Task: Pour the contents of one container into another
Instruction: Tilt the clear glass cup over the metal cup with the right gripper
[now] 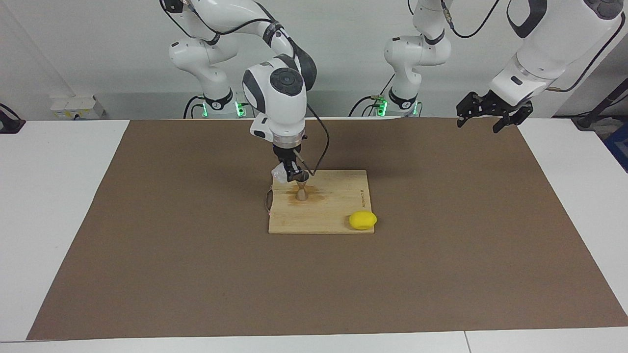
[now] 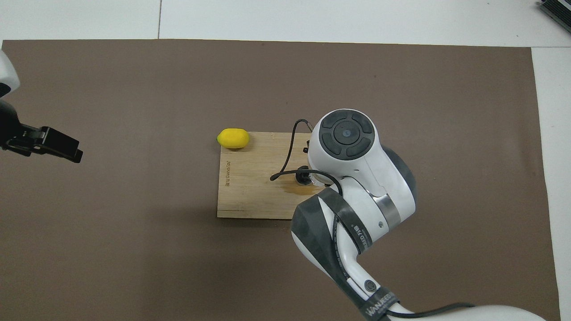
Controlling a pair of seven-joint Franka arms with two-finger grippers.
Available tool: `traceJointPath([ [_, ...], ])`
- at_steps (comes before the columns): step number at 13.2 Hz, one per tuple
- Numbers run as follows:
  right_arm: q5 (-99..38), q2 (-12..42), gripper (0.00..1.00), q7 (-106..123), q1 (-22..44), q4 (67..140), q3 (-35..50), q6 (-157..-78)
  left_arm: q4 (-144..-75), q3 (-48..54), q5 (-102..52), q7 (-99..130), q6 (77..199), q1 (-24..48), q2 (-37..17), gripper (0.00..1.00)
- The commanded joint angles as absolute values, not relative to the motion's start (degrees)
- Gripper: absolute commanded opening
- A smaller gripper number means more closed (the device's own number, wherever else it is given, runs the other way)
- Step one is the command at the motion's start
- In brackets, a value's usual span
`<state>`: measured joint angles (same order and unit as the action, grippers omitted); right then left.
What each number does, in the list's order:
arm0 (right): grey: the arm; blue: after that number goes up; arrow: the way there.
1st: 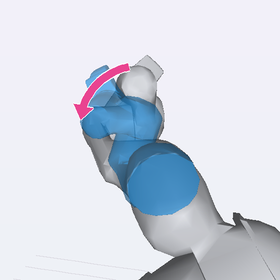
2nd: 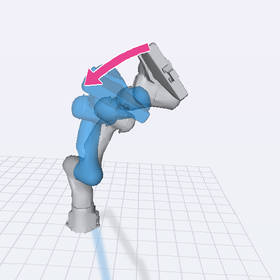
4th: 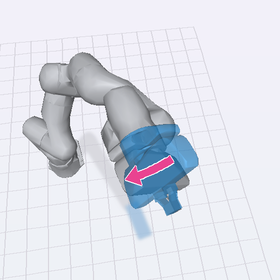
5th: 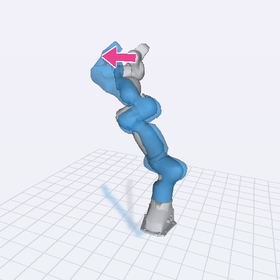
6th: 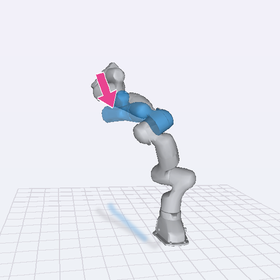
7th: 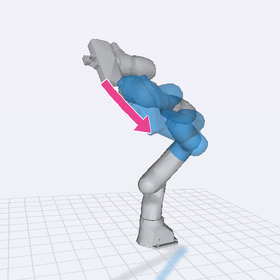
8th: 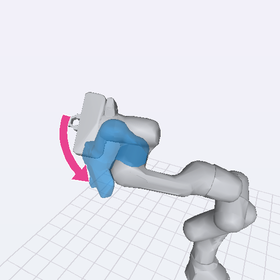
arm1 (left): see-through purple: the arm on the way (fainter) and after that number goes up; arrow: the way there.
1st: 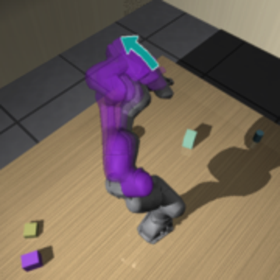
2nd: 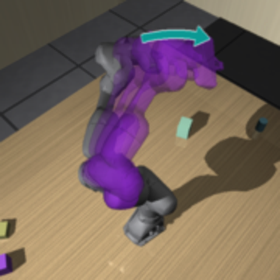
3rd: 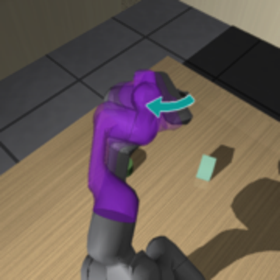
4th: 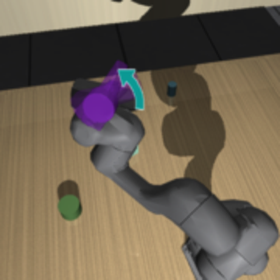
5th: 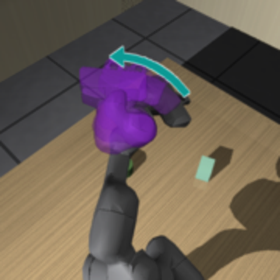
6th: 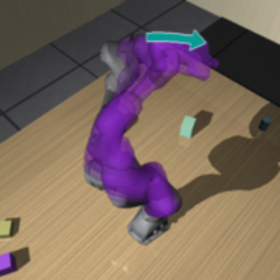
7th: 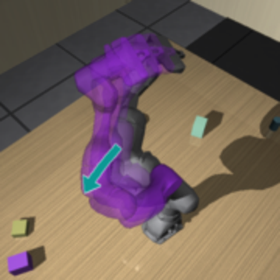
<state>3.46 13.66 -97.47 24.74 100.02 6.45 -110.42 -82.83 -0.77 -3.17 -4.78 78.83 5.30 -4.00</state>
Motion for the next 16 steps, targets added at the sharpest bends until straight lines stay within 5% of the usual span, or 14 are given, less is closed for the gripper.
traceJointPath([
  [1,3.52,14.41,0.00,-99.14,24.17,98.09,6.85,-109.42,-83.23,-0.18,-2.19,0.70,80.24,6.42,-3.69,1.00],
  [16,-14.32,14.41,0.00,-92.82,17.94,103.00,6.86,-116.63,-86.22,-0.70,-2.90,0.70,81.74,6.15,-2.11,1.00],
])
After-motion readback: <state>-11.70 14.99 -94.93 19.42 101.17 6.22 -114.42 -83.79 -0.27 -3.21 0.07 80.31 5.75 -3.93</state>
